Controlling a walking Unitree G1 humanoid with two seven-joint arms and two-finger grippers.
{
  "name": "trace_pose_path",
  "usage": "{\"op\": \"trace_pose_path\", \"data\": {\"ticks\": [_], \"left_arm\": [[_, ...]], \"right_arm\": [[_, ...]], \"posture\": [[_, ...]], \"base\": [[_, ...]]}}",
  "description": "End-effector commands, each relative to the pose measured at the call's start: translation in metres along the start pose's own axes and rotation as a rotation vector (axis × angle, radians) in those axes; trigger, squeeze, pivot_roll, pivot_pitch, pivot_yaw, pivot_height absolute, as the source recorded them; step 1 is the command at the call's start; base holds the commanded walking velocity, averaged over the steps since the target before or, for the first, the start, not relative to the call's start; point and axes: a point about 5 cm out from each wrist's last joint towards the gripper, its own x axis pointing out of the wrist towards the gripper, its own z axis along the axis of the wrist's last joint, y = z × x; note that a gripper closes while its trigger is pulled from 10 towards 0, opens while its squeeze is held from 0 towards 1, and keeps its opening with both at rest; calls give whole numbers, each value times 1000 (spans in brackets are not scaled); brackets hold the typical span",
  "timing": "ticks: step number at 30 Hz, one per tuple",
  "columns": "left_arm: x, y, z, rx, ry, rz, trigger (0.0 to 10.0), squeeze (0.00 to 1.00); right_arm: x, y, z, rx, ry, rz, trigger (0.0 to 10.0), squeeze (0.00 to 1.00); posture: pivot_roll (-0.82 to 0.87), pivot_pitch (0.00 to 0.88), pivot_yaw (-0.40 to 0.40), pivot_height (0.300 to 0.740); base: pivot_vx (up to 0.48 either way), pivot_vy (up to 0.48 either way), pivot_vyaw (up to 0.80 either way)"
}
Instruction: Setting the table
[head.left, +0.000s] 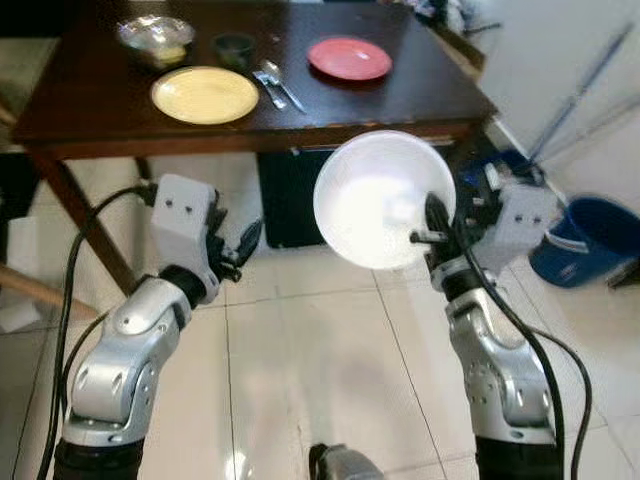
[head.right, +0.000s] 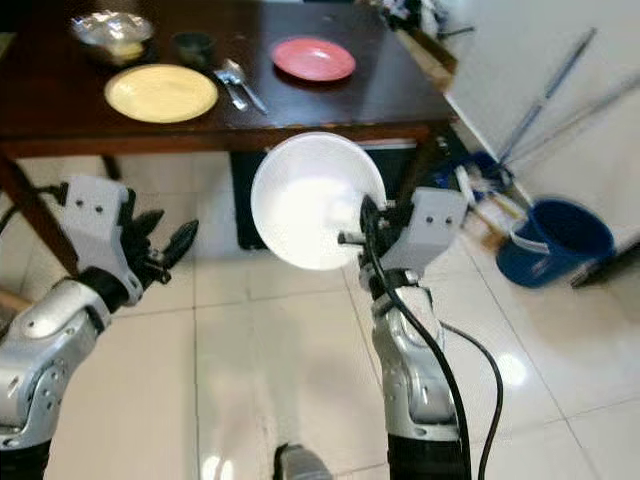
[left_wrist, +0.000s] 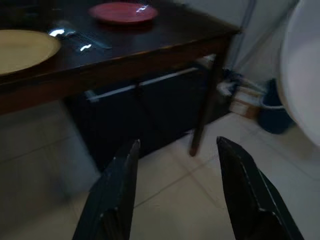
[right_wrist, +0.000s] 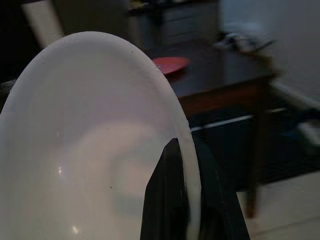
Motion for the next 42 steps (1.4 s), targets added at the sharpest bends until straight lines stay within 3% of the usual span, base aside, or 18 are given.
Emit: {"op": "trace_pose_path", "data": {"ticks": [1,8,17,24,38,42], "left_arm": [[-2,0,-3,-5,9,-1,10000,0],[-1,1,-3,-6,4,0,10000,0],[2,6,-3,79,-7,61,10000,0],[8,11,0,120,-30,127,10000,0],[11,8,0,133,-42,109,10000,0],[10,8,-1,142,-40,100,10000,0]], "right_arm": [[-1,-2,0,7,-5,-6,10000,0],[-1,-2,0,9,-3,-7,10000,0],[1,2,0,24,-6,20,10000,0],[0,2,3,32,-19,34,10000,0],[-2,2,3,24,-16,52,10000,0],[-7,-6,1,-7,13,86,10000,0]], "posture": [[-96,68,-2,740],[-97,68,-1,740],[-98,72,3,740],[-101,74,6,740],[-106,79,13,740],[-109,79,14,740]], "base": [[0,0,-800],[0,0,-800],[0,0,-324],[455,0,0],[433,0,0],[409,0,0]]}}
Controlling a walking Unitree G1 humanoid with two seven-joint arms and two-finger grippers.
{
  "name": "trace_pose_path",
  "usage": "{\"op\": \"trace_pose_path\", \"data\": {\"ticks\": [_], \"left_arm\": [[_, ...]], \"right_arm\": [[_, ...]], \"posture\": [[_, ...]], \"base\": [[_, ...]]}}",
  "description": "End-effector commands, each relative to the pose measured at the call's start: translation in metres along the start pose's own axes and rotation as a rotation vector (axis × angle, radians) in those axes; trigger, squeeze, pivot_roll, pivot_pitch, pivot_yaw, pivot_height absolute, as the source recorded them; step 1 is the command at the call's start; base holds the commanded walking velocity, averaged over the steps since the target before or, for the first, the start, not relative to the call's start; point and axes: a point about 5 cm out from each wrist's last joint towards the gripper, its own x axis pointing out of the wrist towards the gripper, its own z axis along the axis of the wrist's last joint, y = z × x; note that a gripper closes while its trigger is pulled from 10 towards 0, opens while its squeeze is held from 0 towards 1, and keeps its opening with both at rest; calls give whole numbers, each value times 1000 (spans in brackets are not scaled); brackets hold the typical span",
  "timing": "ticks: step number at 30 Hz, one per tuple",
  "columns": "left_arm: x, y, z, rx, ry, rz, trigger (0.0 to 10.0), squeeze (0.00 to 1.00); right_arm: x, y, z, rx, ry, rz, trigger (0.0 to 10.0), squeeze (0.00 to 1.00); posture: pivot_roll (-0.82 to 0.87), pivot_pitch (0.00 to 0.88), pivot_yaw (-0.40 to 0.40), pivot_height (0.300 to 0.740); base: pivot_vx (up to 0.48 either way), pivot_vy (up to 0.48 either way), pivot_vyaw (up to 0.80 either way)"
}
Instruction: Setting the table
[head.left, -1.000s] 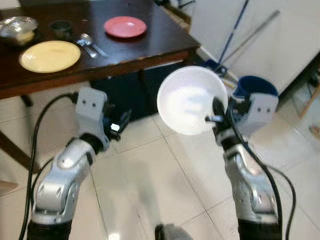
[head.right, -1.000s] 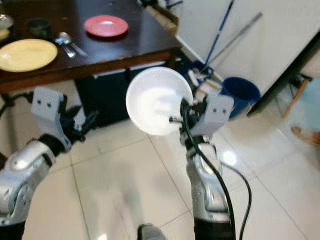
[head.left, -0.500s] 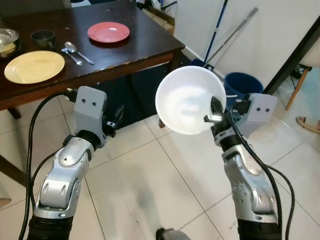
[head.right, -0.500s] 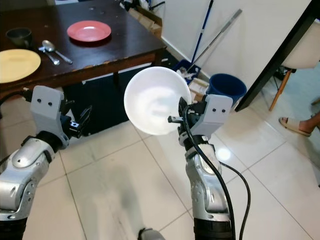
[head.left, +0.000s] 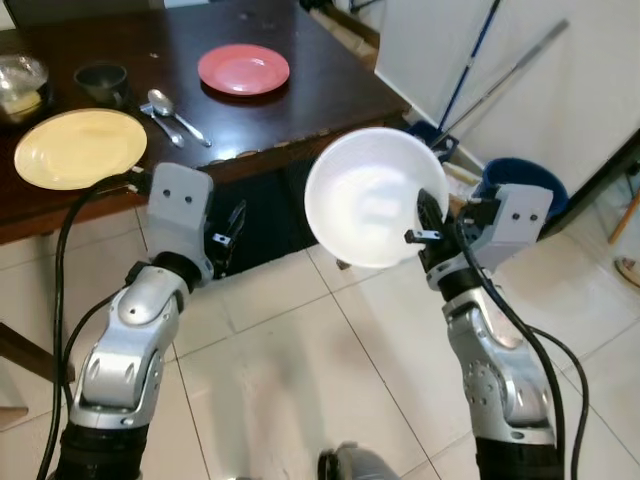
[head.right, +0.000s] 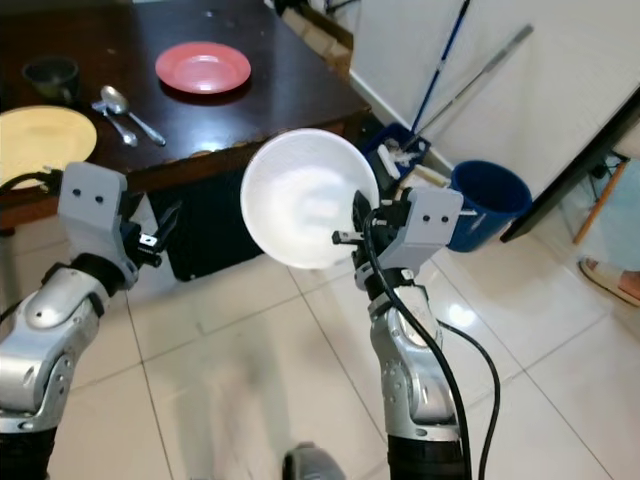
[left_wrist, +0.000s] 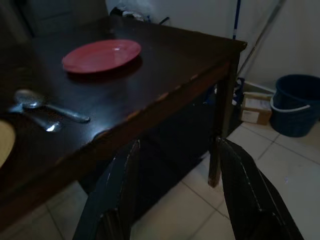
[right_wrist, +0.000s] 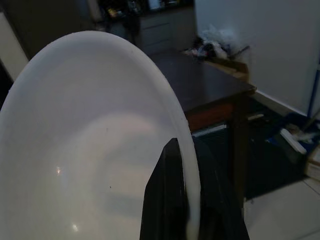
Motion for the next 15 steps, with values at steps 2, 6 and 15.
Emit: {"op": "trace_pose_path", "data": {"ticks": [2,6,15], "left_arm": [[1,-2,-3,2,12,-13,10000,0],[3,-6,-2,-3,5,-23,10000,0],[6,-9,-1,-5,-3,-40,10000,0]], "right_arm": [[-5,-11,1,-12,6,-22,10000,0],[-6,-19,4,-39,-2,-55,10000,0],[-5,-37,13,-79,-38,-129,10000,0]], "posture": [[-112,79,13,740],[-120,80,15,740],[-120,81,24,740]], "base": [[405,0,0],[405,0,0],[405,0,0]]}}
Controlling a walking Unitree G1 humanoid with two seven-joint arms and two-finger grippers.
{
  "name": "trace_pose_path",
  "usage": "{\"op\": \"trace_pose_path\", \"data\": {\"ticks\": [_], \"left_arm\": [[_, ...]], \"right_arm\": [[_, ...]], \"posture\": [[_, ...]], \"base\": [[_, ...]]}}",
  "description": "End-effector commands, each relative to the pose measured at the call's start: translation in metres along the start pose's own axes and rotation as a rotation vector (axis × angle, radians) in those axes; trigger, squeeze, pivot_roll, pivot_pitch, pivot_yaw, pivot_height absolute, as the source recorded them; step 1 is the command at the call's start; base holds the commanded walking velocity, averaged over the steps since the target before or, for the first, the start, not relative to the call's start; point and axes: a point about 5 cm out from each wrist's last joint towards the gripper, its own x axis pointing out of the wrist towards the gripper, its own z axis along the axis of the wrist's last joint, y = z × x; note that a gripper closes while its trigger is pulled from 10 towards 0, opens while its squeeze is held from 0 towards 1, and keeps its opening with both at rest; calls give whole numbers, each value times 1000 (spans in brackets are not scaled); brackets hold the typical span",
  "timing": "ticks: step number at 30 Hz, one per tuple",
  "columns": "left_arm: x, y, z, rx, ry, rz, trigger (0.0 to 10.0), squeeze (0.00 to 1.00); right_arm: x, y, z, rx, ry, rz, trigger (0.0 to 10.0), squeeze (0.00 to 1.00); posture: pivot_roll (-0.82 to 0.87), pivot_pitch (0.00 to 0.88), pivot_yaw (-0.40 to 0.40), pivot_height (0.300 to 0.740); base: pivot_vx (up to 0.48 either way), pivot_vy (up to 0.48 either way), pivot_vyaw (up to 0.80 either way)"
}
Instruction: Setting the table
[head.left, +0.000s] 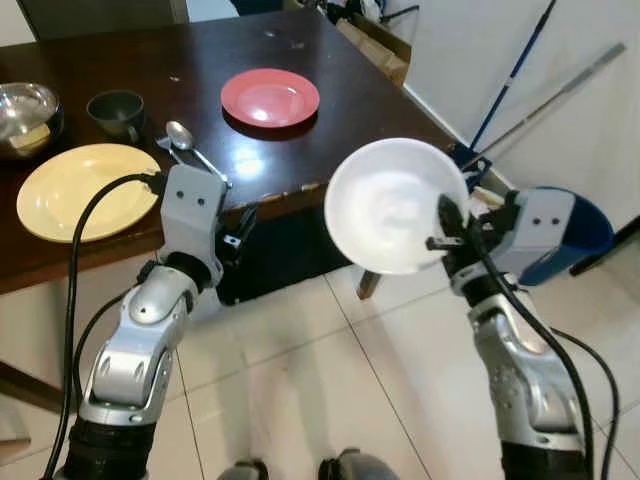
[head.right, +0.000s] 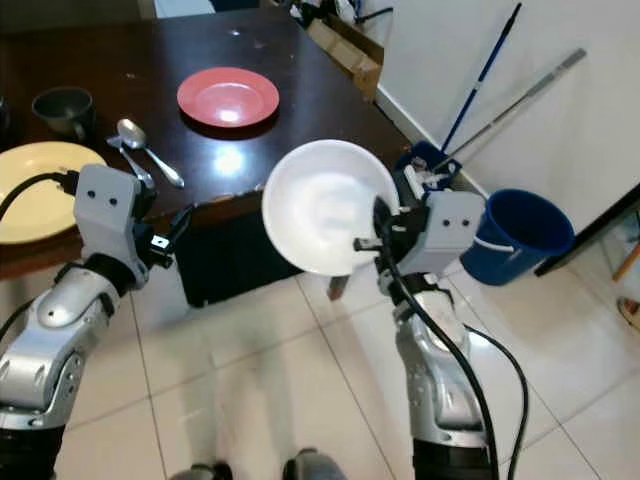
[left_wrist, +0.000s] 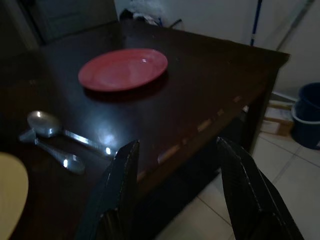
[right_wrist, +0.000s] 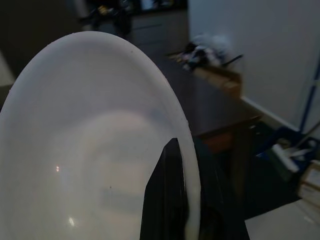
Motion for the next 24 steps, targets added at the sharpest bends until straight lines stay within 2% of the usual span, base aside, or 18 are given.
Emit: {"op": "trace_pose_path", "data": {"ticks": [1,24], "left_arm": [[1,-4,-3,-5,11,-18,10000,0],[6,-9,-1,-8,-1,-45,10000,0]], "right_arm": [[-1,-9,-1,-6,1,-34,10000,0],[1,-8,-2,5,-4,-43,10000,0]], "posture": [[-120,81,24,740],[-118,71,33,740]], "base": [[405,0,0],[405,0,0]]}}
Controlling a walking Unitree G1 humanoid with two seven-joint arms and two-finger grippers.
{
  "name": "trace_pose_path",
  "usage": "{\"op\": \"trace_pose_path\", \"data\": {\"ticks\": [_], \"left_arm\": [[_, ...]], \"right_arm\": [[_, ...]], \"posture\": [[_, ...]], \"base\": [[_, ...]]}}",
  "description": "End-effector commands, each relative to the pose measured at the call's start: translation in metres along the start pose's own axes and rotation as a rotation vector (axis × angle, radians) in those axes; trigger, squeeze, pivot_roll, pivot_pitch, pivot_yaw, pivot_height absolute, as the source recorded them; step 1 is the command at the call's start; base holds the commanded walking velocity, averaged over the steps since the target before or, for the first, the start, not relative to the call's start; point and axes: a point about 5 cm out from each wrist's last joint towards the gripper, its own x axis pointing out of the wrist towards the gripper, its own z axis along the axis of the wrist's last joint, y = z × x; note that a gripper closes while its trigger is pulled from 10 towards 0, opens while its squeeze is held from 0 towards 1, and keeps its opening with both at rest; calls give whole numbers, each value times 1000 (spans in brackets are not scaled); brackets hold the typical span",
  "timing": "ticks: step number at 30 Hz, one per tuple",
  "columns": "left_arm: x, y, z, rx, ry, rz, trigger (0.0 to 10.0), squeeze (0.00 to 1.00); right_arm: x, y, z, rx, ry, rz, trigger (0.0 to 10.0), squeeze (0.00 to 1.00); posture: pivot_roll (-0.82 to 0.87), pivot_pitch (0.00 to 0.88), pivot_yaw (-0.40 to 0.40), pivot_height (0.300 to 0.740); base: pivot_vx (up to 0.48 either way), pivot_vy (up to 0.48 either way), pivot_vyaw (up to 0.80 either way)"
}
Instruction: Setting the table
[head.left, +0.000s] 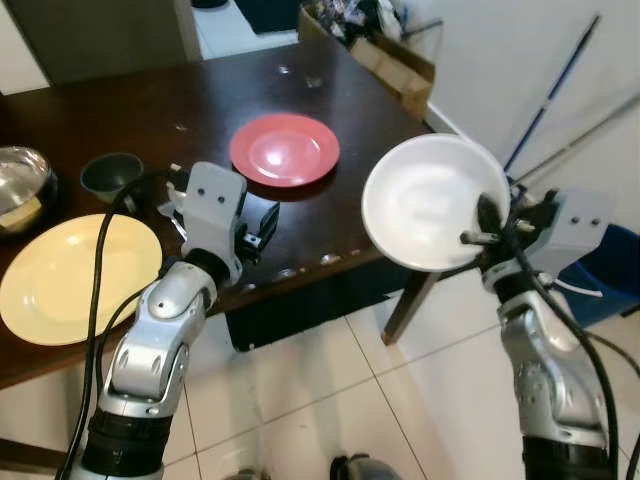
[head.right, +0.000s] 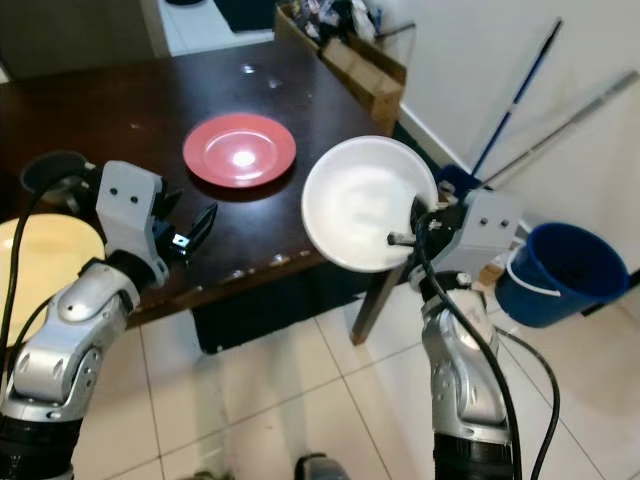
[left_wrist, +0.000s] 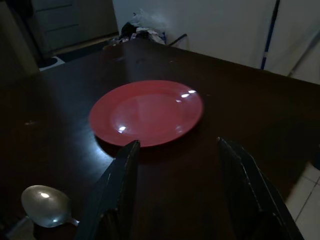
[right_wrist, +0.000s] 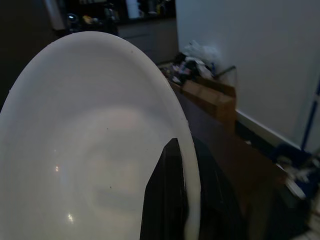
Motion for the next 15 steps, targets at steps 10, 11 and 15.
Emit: {"op": "trace_pose_path", "data": {"ticks": [10,11,15], "left_arm": [[-2,-1,-5,4,15,-12,10000,0],[-2,-1,-5,4,15,-12,10000,0],[-2,-5,-6,-8,24,-66,10000,0]], "right_arm": [[0,-4,-2,1,2,-17,10000,0],[0,-4,-2,1,2,-17,10000,0],[-1,-12,-4,-8,9,-47,10000,0]], "posture": [[-117,64,34,740],[-117,64,34,740],[-117,57,36,740]], "base": [[403,0,0],[398,0,0],[278,0,0]]}}
